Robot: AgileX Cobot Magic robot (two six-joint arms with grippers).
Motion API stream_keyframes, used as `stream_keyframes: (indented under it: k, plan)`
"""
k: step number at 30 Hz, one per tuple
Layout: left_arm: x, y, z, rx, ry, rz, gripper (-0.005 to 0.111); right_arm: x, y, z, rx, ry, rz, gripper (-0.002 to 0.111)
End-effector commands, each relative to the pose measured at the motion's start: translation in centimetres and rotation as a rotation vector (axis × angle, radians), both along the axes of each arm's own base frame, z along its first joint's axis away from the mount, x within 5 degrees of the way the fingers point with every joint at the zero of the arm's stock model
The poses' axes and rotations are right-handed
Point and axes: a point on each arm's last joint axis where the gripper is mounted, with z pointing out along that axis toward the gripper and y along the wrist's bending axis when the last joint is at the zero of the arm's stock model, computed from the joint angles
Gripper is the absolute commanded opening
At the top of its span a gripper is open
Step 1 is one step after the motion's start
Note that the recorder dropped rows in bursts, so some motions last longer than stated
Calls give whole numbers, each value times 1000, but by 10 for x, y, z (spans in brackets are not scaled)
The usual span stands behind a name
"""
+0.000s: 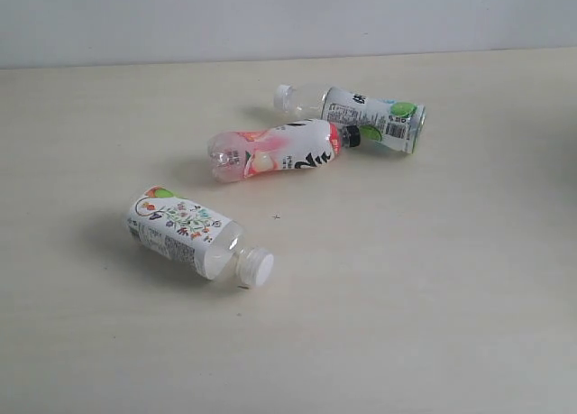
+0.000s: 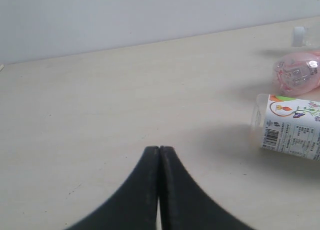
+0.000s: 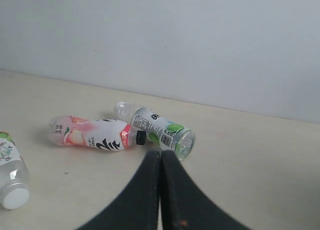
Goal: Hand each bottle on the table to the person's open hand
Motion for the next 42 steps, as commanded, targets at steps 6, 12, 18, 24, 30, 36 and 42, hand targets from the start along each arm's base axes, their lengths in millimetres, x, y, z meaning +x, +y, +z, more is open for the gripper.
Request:
stream_keyframes:
  k: [6,12,18,24,30,36,42]
  plan:
    - [0,0,1,-6,-11,-1,1,0,0,-1,-3,-1,1,0]
    - [0,0,1,-6,-11,-1,1,0,0,-1,-3,-1,1,0]
    - [0,0,1,-6,-11,-1,1,0,0,-1,-7,-3,-1,0]
    - [0,0,1,-6,-11,-1,1,1,-1,10,-18,-135,-4,0]
    - [0,0,1,-6,-11,-1,1,-8,3,47,239,-485,73,0]
    - [0,0,1,-6,-11,-1,1,46,25,67,131,-177,52,0]
    - [0,0,1,-6,-11,-1,1,126,49,85,-198,341,-33,0]
